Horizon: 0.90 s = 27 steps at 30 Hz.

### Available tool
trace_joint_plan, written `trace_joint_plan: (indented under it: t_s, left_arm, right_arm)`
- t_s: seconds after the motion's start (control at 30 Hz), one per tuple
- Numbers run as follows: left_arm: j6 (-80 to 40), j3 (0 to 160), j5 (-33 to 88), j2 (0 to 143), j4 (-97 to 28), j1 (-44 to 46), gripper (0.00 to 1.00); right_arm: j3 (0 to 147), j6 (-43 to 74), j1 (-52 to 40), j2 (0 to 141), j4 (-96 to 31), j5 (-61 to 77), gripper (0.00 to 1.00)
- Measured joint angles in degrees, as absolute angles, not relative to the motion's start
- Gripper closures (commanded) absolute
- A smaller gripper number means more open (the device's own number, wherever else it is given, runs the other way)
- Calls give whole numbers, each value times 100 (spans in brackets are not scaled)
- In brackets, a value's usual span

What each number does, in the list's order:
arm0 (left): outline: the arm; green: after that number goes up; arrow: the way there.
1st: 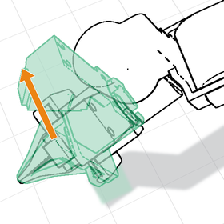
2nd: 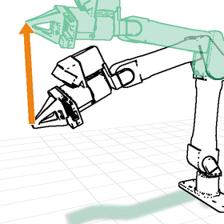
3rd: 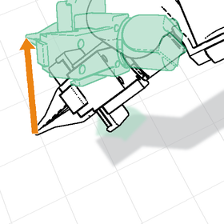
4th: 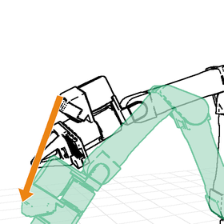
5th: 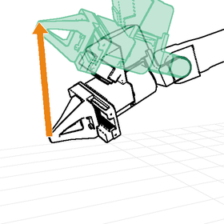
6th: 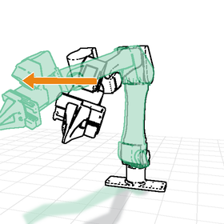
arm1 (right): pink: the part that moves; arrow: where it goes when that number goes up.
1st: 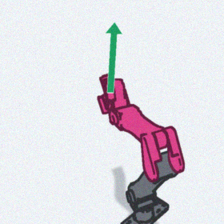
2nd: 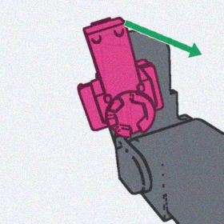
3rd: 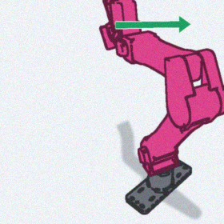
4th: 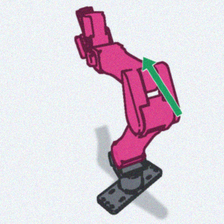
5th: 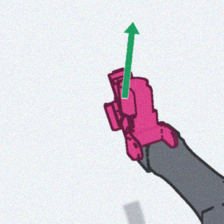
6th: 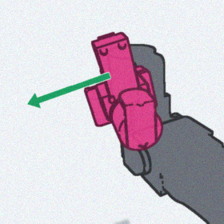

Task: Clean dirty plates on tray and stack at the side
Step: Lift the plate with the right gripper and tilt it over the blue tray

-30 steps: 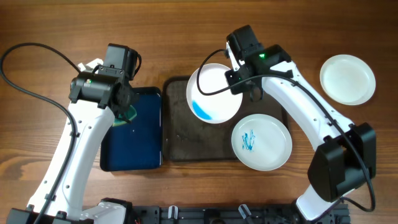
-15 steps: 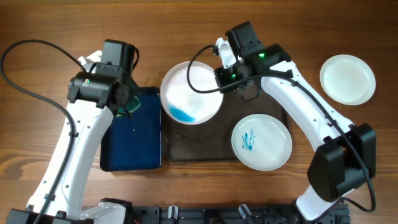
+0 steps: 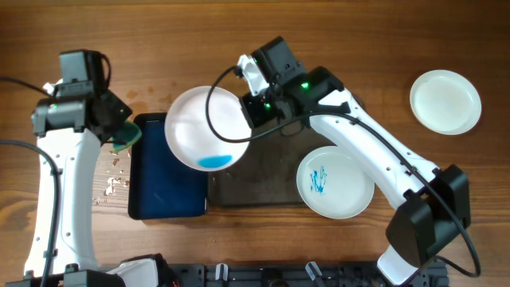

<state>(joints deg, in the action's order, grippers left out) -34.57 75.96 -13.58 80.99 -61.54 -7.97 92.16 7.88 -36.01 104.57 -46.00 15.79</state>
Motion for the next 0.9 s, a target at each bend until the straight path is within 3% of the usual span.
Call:
trace_joint_plan:
  t_s: [0.23, 0.9]
  left_arm:
    - [-3323, 7596, -1208, 7669, -6141, -1015, 96]
    - [-3304, 7596, -1208, 7277, -6195, -2137, 96]
  right_arm:
    - [9863, 786, -3966, 10989, -4578, 1212, 95]
    - [10018, 126, -5454, 11338, -4622, -1966, 96]
